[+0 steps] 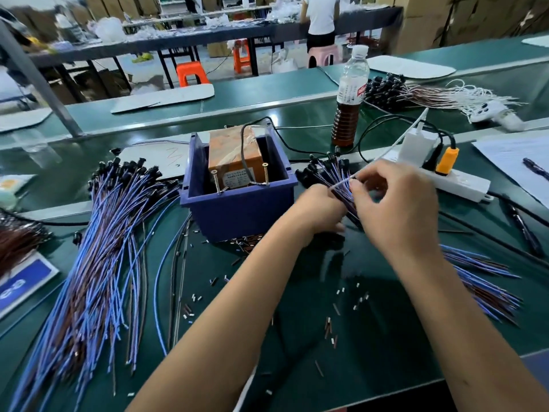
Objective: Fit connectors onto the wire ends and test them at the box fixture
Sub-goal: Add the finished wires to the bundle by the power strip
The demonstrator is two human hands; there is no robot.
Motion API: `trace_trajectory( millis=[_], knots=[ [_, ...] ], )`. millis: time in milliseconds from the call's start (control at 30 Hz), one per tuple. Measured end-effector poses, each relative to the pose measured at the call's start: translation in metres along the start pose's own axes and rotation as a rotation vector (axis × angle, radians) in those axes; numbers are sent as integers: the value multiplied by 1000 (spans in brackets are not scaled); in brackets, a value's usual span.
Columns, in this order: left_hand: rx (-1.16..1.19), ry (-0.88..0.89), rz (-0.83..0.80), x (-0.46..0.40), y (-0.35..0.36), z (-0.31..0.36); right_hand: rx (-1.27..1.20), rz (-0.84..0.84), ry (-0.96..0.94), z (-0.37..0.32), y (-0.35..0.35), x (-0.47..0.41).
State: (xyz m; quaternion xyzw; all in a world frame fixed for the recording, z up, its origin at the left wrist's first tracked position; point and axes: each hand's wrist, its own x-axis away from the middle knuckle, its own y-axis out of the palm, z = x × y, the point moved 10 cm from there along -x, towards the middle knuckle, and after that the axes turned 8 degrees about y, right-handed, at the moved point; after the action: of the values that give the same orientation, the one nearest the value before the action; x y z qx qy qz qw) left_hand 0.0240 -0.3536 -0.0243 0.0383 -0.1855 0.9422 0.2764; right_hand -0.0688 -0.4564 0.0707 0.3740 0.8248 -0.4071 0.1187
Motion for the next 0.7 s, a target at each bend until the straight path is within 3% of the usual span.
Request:
trace_trajectory(
  millis=[133, 300, 400, 467, 600, 700],
  knots=[
    [44, 36, -261, 50, -22, -5, -155, -54, -169, -66, 18, 18],
    [-94, 75, -191, 101, -96, -29, -235, -343, -319, -131, 73, 61],
    [-171, 2, -168, 127, -146, -57, -251, -476, -404, -165, 98, 90],
    [-236, -108, -16, 138, -191, -80, -229, -548, -441, -181, 115, 106],
    [-602, -225, 537, 137, -265, -99, 35, -765, -453, -195, 169, 136],
    [-832, -235, 571, 121, -262, -98, 145, -850, -395, -194, 196, 147]
  ],
)
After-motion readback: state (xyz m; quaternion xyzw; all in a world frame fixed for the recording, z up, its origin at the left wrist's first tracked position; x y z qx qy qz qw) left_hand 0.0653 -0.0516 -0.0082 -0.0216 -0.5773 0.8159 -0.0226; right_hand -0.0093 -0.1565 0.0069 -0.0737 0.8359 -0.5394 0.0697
